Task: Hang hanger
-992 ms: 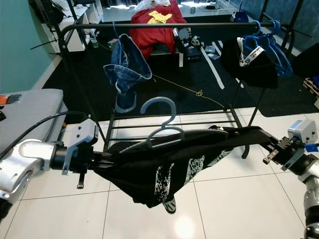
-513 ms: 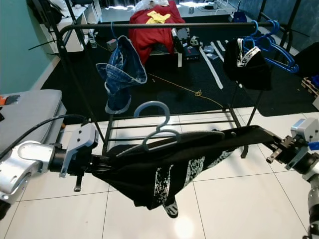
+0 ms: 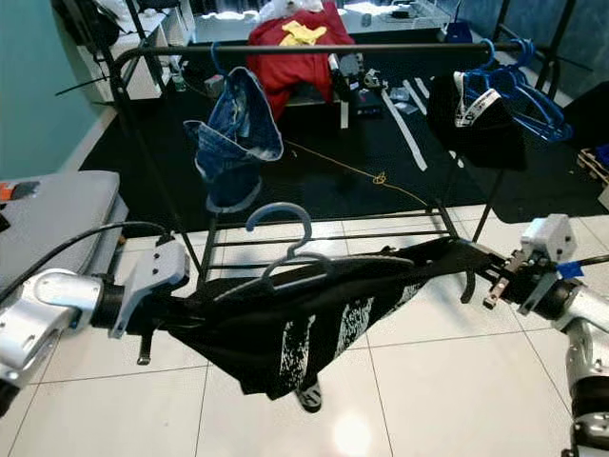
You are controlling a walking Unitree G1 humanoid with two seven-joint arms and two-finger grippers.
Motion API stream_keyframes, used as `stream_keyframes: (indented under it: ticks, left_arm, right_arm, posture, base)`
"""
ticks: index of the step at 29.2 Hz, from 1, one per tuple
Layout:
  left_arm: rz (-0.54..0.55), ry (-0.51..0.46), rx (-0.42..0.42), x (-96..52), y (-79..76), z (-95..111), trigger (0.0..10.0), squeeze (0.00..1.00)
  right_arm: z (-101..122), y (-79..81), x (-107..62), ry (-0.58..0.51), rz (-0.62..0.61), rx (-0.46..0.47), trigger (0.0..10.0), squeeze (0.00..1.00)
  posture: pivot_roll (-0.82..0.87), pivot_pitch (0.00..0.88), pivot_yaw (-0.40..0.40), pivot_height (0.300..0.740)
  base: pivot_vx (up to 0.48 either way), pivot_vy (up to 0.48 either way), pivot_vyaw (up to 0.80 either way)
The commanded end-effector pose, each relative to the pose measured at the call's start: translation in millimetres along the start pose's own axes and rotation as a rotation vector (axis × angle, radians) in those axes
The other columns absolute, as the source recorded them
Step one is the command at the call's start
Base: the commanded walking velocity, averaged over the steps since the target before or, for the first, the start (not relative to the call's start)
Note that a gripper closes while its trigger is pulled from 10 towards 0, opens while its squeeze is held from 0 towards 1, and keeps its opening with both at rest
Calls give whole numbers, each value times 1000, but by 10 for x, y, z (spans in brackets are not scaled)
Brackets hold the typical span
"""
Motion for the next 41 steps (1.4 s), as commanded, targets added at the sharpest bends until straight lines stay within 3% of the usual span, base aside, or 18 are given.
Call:
stream_keyframes:
  ticks: [1, 20, 24, 25, 35, 41]
  left_arm:
    - [-3, 50, 2, -17, -3, -68, 0, 0]
    - [84, -77, 75, 197, 146, 260, 0, 0]
    - [98, -113, 74, 255, 147, 323, 0, 0]
    - [105, -129, 71, 273, 148, 348, 0, 0]
    - [142, -235, 49, 309, 171, 513, 0, 0]
    - [175, -308, 53, 350, 215, 648, 0, 0]
  right_arm:
    - [35, 12, 20, -5, 10, -22, 0, 0]
    - [-50, 328, 419, 5, 131, -42, 0, 0]
    - [-41, 387, 510, -20, 143, -42, 863, 0]
    - [-36, 406, 540, -29, 147, -43, 2078, 0]
    - [-41, 481, 618, -46, 159, -40, 2431, 0]
    - [-35, 570, 705, -67, 178, -33, 3412, 0]
  posture:
    - [47, 101, 51, 740]
    - [47, 105, 52, 740]
    - [49, 108, 50, 740]
    - [49, 108, 50, 740]
    - [52, 107, 47, 740]
    - [50, 100, 50, 740]
  base:
    - [0, 0, 0]
    - [0, 0, 0]
    - [0, 0, 0]
    - [0, 0, 0]
    - [0, 0, 0]
    - [0, 0, 0]
Point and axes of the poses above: a point about 5 cm out from each wrist's last joint towards the gripper, its own x axis pointing out of the wrist towards the gripper, its own z axis along the axis of the wrist's last joint, y = z × x, the point moved 2 cm from there along x, pointing out of the wrist towards the gripper, and after that the axes turned 10 degrees about x, right-handed, at the moved point
